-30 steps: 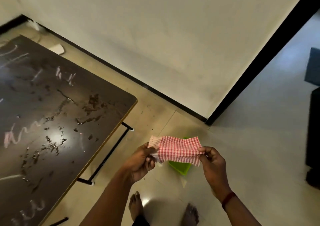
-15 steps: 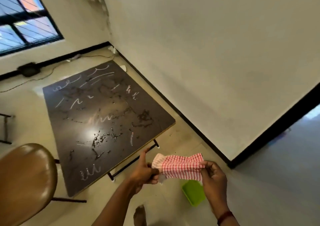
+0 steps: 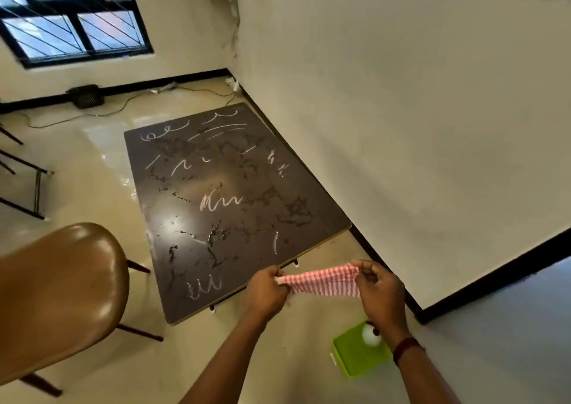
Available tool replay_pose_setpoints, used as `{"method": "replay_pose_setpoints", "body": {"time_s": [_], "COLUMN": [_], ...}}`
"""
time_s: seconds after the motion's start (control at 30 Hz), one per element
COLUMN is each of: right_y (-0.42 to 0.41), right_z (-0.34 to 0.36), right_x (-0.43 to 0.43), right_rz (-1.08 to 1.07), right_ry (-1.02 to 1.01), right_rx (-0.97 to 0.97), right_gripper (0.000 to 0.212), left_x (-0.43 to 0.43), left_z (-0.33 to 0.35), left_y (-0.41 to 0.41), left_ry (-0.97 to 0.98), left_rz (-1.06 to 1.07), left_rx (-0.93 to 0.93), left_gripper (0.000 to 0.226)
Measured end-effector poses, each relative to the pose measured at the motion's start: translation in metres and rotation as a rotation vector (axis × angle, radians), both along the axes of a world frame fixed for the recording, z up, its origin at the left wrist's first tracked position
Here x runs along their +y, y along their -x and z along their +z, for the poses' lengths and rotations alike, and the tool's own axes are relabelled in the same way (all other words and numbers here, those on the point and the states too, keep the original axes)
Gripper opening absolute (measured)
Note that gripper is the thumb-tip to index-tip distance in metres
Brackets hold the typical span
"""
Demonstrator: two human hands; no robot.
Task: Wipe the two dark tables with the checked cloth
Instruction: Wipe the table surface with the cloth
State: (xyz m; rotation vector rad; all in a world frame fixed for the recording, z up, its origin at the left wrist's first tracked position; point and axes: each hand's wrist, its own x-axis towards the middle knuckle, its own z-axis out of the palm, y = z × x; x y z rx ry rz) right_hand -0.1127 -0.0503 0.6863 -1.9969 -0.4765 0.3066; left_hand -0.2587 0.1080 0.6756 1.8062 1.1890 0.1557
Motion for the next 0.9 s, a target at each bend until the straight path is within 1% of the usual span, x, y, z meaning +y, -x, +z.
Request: {"method": "replay_pose_setpoints", "body": {"time_s": [0.1,0.17,0.23,0.33,0.37,0.43,0.5,0.63,0.7,0.8,0.9], "right_y": [-0.003,-0.006,-0.013,-0.035,-0.043,-0.06,-0.082,-0.126,-0.155,-0.196,-0.221], "right_z": [-0.004,-0.009,-0.016,-0.024,-0.027,-0.034,-0.042,-0.055,-0.067,-0.084,-0.096], "right_x": [0.017,0.025,0.032,0.049,0.055,0.07,0.082,0.101,0.11,0.127,0.149], "right_rz": [0.075,0.077,0.068,0.114,0.135,0.136,0.124,0.171,0.223,0.308,0.379], "right_ry": [0.046,0.058,0.047,0.044,0.038,0.034,0.043,0.192,0.241,0.301,0.33], "right_rx": [-0.034,0.005,0.067,0.191,0.23,0.248,0.218,0.083,0.01,-0.034,-0.033], "right_gripper": [0.02,0.02,0.018,0.014,0.015,0.017,0.017,0.018,0.02,0.022,0.023], "left_x": [0.025,0.035,0.042,0.053,0.055,0.058,0.058,0.057,0.061,0.068,0.075], "left_z": [-0.003,-0.001,0.001,-0.004,-0.009,-0.019,-0.033,-0.047,-0.055,-0.064,-0.082], "left_y": [0.006,0.009,0.009,-0.002,-0.007,-0.02,-0.041,-0.087,-0.111,-0.139,-0.16], "left_ry": [-0.114,-0.11,-0.015,0.206,0.237,0.252,0.302,0.65,0.751,0.809,0.741], "left_rz": [-0.056,-0.074,-0.023,0.103,0.133,0.19,0.277,0.55,0.607,0.664,0.721], "left_rx": [0.104,0.061,-0.053,-0.19,-0.213,-0.234,-0.241,-0.272,-0.306,-0.341,-0.351], "left_gripper": [0.011,0.012,0.008,0.007,0.007,0.012,0.02,0.034,0.034,0.024,0.029]}}
